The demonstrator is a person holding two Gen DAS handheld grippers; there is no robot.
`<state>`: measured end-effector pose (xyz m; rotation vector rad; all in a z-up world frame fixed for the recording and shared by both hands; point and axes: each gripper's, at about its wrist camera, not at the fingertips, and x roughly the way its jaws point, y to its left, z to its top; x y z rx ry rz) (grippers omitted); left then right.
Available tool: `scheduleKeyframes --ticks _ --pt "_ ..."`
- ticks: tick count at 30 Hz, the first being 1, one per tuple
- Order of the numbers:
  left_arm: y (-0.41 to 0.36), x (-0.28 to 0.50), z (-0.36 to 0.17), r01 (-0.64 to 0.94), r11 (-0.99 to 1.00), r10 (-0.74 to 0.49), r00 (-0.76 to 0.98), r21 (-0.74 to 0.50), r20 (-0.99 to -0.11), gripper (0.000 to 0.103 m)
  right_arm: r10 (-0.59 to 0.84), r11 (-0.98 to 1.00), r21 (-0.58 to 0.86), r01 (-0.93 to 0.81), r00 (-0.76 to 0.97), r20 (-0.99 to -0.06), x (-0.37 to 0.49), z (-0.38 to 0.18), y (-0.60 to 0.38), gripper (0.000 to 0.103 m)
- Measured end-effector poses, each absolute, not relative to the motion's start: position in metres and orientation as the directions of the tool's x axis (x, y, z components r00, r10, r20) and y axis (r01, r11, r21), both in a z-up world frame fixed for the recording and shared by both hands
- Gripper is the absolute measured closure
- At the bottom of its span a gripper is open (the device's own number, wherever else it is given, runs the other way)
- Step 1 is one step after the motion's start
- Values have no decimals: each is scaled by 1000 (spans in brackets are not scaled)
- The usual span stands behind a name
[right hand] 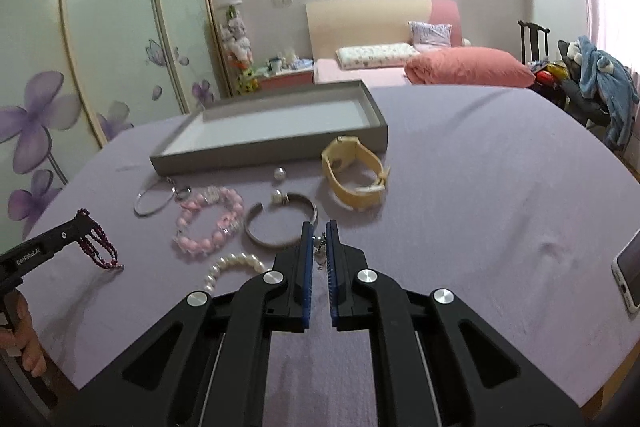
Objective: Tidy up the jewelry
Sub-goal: 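Carry the red necklace with the left tool into the grey tray and release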
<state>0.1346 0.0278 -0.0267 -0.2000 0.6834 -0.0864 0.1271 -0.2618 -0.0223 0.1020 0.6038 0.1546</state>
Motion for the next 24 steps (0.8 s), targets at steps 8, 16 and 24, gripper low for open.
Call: scheduleKeyframes --ticks 8,16,24 --pt "29 129 -1 33 979 -141 822 -200 -552 94 199 979 134 -152 853 -482 128 2 -258 96" --pt "28 136 26 50 985 -124 864 -163 -489 94 210 977 113 -179 887 -410 140 29 -257 96" --pt "29 163 65 90 980 -158 894 -177 -418 94 222 974 103 -200 928 -298 166 68 -264 96"
